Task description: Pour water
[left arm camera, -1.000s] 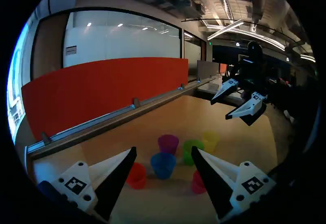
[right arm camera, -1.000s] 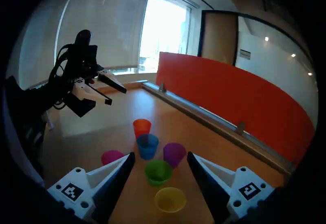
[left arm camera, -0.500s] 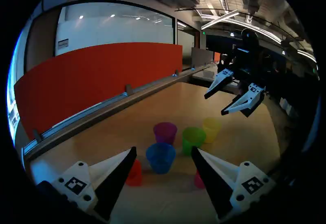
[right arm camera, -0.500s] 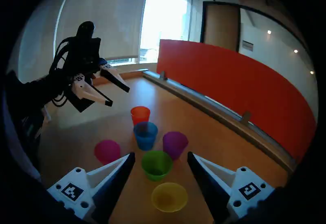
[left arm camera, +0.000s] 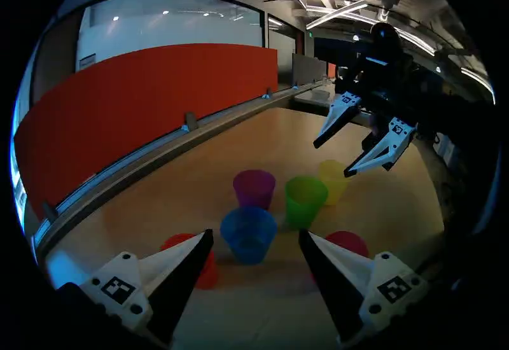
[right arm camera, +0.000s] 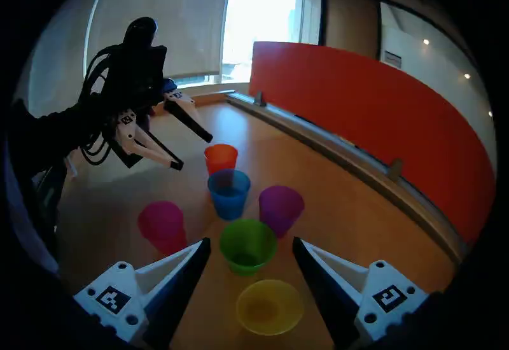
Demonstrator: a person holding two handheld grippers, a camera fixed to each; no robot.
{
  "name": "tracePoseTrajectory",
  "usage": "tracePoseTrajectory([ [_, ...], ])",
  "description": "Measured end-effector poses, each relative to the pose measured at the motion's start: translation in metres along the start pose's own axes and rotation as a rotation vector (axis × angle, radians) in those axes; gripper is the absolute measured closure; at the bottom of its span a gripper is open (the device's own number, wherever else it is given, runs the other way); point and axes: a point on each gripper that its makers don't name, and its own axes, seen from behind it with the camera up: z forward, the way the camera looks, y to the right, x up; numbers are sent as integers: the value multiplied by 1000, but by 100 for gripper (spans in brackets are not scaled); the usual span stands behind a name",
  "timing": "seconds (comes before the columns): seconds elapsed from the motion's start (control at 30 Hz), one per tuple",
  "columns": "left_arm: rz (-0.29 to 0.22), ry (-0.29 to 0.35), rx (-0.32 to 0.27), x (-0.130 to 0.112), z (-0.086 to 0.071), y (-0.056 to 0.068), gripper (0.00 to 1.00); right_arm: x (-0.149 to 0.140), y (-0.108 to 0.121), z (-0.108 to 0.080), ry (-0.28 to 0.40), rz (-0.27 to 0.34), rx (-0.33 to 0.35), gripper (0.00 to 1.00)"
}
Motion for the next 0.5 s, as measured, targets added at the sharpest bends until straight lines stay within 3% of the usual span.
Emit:
tracePoseTrajectory([
  [0.5, 36, -59, -28, -15, 27, 3, 0, -20, -2, 18, -35, 12, 20, 0],
])
